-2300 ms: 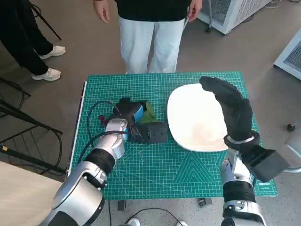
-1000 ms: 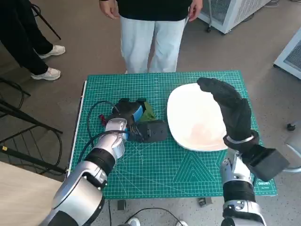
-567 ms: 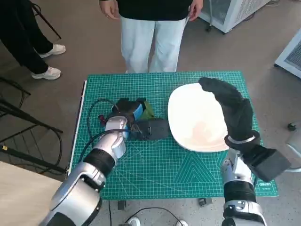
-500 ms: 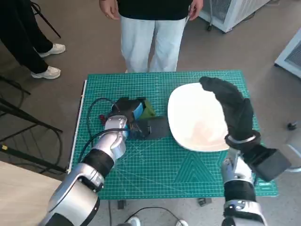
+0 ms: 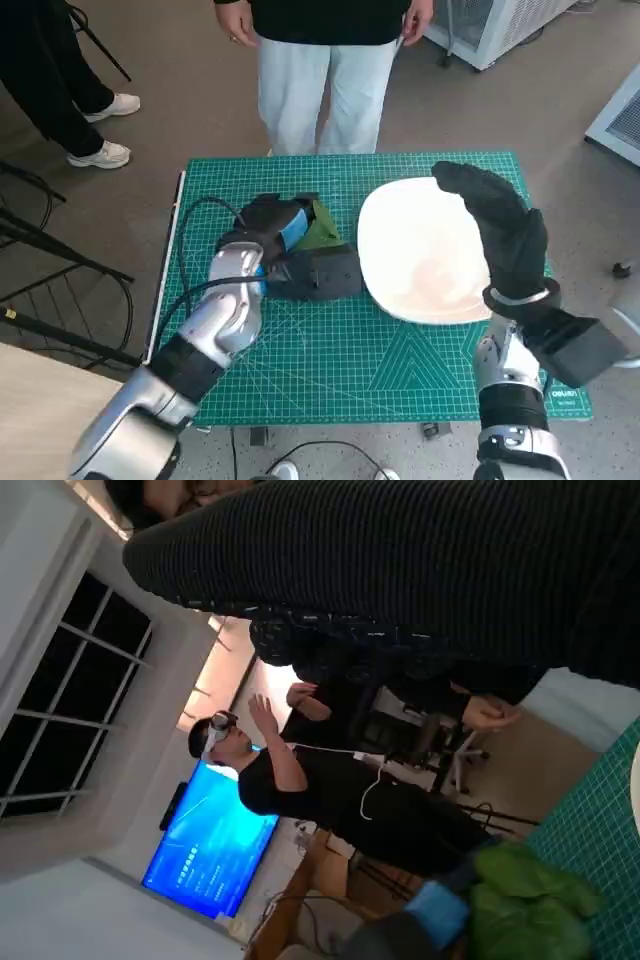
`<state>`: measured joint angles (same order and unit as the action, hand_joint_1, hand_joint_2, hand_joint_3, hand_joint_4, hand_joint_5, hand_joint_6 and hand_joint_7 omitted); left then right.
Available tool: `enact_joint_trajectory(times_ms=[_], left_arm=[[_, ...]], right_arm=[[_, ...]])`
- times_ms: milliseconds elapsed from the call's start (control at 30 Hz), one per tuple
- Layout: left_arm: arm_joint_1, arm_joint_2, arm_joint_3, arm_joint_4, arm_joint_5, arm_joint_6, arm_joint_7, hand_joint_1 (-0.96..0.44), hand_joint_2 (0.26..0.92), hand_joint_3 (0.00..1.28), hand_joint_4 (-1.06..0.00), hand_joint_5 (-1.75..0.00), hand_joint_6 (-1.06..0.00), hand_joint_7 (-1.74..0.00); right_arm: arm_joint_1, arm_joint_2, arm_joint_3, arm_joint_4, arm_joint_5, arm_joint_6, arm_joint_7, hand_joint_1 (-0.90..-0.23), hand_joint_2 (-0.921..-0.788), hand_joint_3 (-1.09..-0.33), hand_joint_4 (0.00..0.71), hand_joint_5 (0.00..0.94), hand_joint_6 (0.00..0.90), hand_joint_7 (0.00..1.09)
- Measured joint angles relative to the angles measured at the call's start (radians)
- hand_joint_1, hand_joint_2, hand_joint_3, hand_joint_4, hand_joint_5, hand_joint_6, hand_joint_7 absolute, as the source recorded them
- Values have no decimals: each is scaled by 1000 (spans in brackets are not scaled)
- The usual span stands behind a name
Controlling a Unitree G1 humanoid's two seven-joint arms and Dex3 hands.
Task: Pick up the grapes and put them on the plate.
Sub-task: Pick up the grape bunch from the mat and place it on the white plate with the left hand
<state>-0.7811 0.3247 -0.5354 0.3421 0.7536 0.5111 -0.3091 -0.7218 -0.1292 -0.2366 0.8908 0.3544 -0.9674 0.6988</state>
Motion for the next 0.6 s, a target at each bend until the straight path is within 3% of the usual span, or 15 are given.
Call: enact_joint_trajectory(times_ms=[133, 300, 600], left_arm=[[40, 30, 23, -146, 14, 31, -34, 3, 920, 196, -545, -1452, -513, -1152], [75, 57, 51, -300, 40, 57, -61, 4, 920, 186, -550, -1466, -535, -1112], [115, 59, 66, -369, 77, 64, -61, 3, 920, 175, -564, -1447, -542, -1108]], right_arm=[[0, 3, -1, 0, 0, 0, -1, -531, -921, -641, 210, 0, 30, 288], [0, 8, -3, 0, 3, 0, -4, -530, -921, -642, 209, 0, 27, 292], [-1, 10, -4, 0, 3, 0, -7, -533, -921, -645, 210, 0, 23, 303]])
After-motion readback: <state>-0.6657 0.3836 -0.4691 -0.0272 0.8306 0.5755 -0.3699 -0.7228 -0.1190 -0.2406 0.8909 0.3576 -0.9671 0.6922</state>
